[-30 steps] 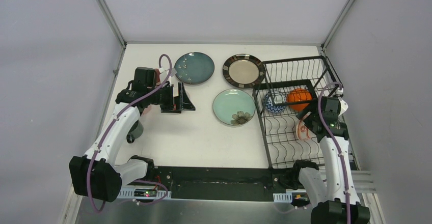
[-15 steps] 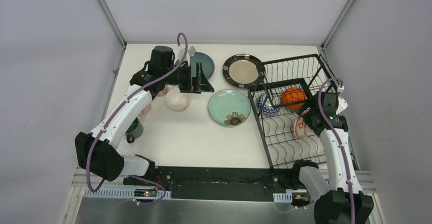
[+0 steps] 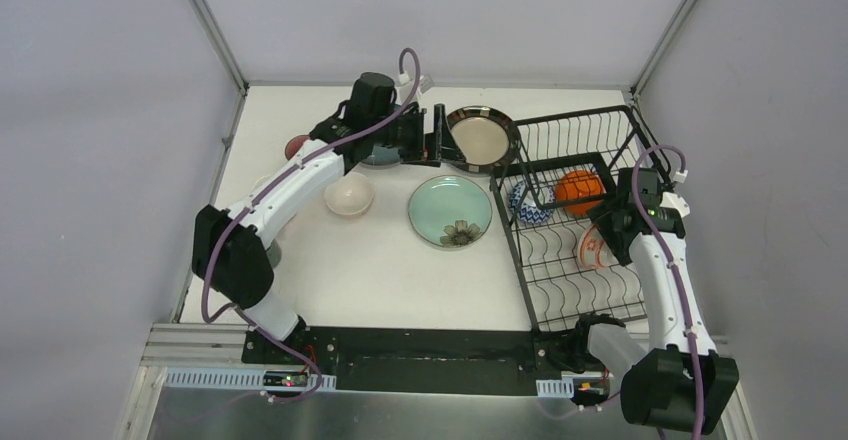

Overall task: Load the mixed dishes into the dish rack
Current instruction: Turn the bowl upside down on the dish rack.

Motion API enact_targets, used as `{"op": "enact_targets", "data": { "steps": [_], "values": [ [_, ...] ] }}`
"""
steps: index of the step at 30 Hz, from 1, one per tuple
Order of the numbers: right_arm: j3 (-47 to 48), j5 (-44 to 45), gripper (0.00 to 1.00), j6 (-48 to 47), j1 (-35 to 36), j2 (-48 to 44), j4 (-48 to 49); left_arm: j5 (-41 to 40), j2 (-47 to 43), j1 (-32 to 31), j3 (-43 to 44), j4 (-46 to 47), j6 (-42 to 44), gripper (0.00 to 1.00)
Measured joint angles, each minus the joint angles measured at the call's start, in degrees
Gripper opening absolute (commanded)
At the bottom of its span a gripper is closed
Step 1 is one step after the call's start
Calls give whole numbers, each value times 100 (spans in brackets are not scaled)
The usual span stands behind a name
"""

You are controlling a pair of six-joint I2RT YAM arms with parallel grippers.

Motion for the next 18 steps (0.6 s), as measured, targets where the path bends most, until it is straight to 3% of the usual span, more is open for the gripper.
{"op": "enact_targets", "data": {
  "steps": [6, 10, 18],
  "values": [
    [-68, -4, 75, -2, 0, -79, 52, 7, 581, -402, 595, 452, -90, 91],
    [-68, -9, 98, 22, -2, -63, 55, 52, 960, -625, 929, 828, -219, 90],
    [-68, -280, 97, 328, -105, 50, 306, 179, 2061, -861, 2031, 1172, -444, 87]
  ]
}}
